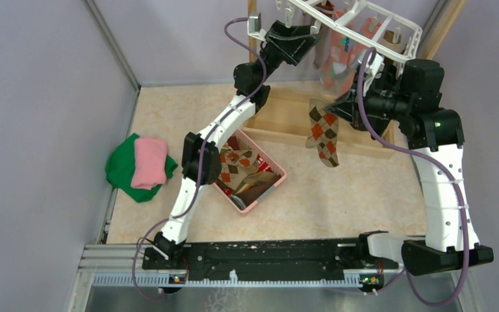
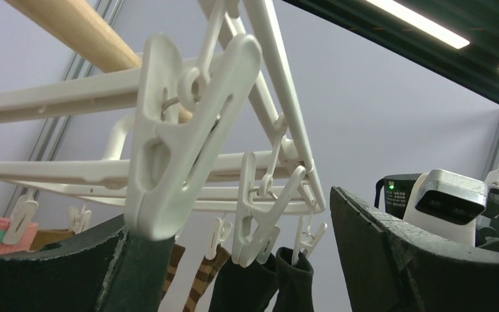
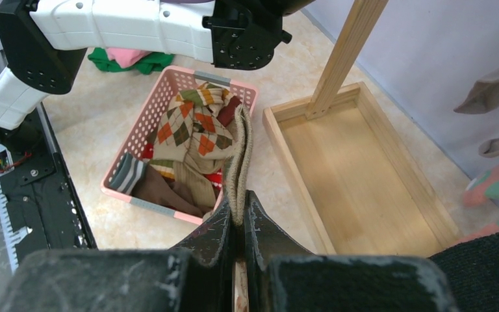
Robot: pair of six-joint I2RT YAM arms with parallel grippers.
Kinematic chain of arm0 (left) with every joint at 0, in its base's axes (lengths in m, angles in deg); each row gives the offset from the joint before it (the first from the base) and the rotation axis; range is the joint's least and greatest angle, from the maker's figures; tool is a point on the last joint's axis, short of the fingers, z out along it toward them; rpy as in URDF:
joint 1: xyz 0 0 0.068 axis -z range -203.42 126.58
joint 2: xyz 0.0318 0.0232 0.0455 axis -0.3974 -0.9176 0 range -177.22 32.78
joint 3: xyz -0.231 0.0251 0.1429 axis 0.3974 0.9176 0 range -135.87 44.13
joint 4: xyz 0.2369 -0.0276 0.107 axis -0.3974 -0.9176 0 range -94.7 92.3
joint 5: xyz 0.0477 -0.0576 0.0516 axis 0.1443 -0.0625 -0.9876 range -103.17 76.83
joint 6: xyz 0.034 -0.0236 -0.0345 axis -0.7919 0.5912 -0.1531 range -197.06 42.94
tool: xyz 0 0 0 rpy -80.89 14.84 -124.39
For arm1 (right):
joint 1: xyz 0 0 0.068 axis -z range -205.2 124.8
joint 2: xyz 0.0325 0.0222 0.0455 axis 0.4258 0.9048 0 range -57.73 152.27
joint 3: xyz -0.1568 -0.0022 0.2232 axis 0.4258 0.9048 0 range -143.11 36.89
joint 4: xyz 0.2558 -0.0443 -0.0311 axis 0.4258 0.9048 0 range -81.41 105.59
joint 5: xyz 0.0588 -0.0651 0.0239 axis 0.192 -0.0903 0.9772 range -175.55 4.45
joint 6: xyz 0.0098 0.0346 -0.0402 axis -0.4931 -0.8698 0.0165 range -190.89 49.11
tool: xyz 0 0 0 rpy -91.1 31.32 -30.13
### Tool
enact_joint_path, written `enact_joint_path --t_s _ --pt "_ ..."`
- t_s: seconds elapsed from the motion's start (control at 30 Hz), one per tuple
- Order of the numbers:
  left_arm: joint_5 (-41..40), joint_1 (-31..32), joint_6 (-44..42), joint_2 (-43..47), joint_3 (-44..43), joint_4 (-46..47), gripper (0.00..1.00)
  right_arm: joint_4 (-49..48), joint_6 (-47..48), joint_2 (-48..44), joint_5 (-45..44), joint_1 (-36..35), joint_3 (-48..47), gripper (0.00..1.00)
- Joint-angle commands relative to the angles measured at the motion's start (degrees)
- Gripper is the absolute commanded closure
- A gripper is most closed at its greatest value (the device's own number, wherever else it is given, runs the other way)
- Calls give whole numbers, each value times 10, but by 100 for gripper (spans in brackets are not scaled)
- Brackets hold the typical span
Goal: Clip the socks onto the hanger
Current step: Open the clamp at the hanger.
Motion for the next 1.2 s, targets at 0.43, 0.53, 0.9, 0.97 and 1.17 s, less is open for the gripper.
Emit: enact_joint_path --t_s 0.43,0.53,0.9,0.97,1.17 --pt "-21 8 -36 -2 -51 4 15 -3 -4 -15 32 12 -24 100" --pt "-21 8 -36 -3 -51 8 17 -4 -5 -14 33 13 -24 100" --pt "-37 8 -42 5 -51 13 23 -5 -7 -16 39 18 -22 100" --pt "-38 8 -42 7 -51 13 23 -5 -7 -17 40 18 -22 100" --pt "-37 9 -42 7 -51 13 29 -5 -8 -16 41 19 -22 100"
